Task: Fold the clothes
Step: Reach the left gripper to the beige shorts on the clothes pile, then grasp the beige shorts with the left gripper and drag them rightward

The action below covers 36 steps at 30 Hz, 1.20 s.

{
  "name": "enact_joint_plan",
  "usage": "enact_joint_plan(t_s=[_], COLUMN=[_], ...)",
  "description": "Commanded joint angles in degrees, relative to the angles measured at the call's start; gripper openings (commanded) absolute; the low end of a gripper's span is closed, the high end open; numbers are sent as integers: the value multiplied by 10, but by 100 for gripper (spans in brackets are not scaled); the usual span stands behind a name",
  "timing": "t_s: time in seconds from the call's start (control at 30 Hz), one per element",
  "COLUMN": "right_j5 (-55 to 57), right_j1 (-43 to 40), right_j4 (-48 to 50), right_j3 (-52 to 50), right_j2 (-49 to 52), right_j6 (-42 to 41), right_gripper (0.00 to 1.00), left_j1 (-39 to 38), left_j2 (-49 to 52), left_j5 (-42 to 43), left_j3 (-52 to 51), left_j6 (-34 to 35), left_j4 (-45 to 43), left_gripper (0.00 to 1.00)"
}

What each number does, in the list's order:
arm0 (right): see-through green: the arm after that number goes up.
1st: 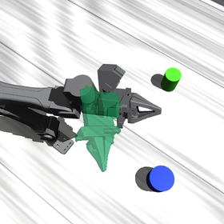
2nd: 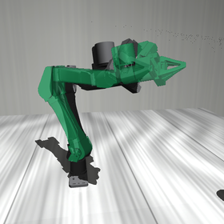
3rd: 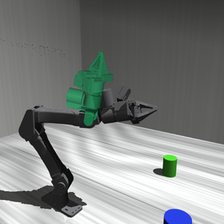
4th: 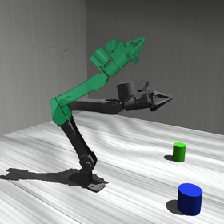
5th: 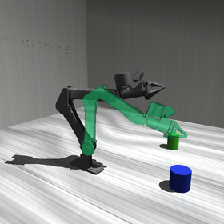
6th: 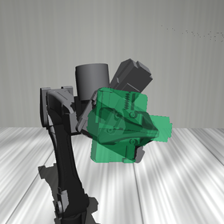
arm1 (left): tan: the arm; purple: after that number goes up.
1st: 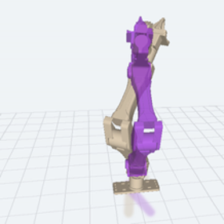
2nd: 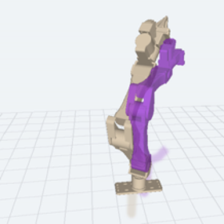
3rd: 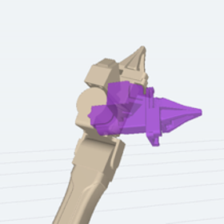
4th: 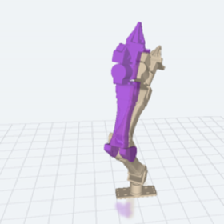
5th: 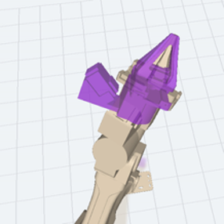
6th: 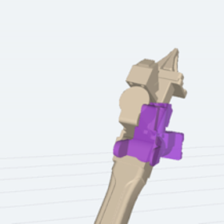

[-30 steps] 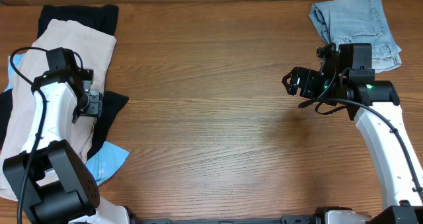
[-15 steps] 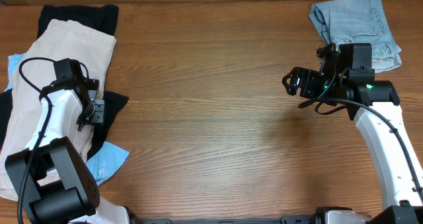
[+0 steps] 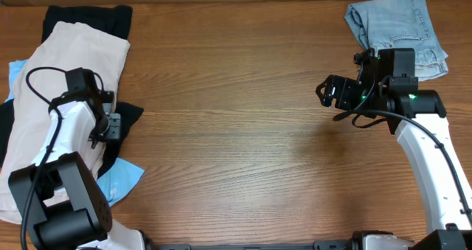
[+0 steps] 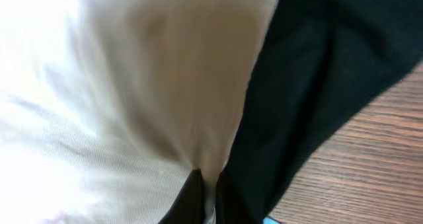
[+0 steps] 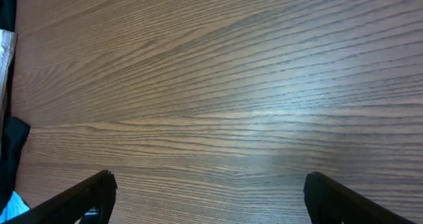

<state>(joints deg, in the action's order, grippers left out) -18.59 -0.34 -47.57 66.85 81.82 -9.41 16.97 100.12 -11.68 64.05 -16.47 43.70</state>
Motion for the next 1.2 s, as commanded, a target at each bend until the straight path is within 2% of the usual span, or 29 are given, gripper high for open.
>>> enact_joint_plan(t_s=[0.0,0.13,0.33,0.57,0.7,0.87,1.17], right_j5=[10,9,-10,-47,-47,-47,-44], right_j1=[3,3,3,3,2,-24,-105], right_j4=[3,3,2,-7,-35,-90,-162], right_j3=[10,11,18,31,55,126,175], right_j2=[-2,-2,-5,-10,-21,-50,-71], right_j6=[3,2,2,2,2,2,2], right_gripper=[93,89,88,86,84,84,86], left_j1=[-41,-69,-135,-167,-174,-214,-361], left_j2=[-4,-4,-4,-4,-5,-5,39], left_j5=[-5,-1,-8,-6,59,211,262], left_j3=[68,169,306,379,468,589,591], left_j6=[44,89,97,106,109,110,110], left_j4=[30,106,233,285,325,325,270], left_gripper=[4,4,4,4,4,4,4])
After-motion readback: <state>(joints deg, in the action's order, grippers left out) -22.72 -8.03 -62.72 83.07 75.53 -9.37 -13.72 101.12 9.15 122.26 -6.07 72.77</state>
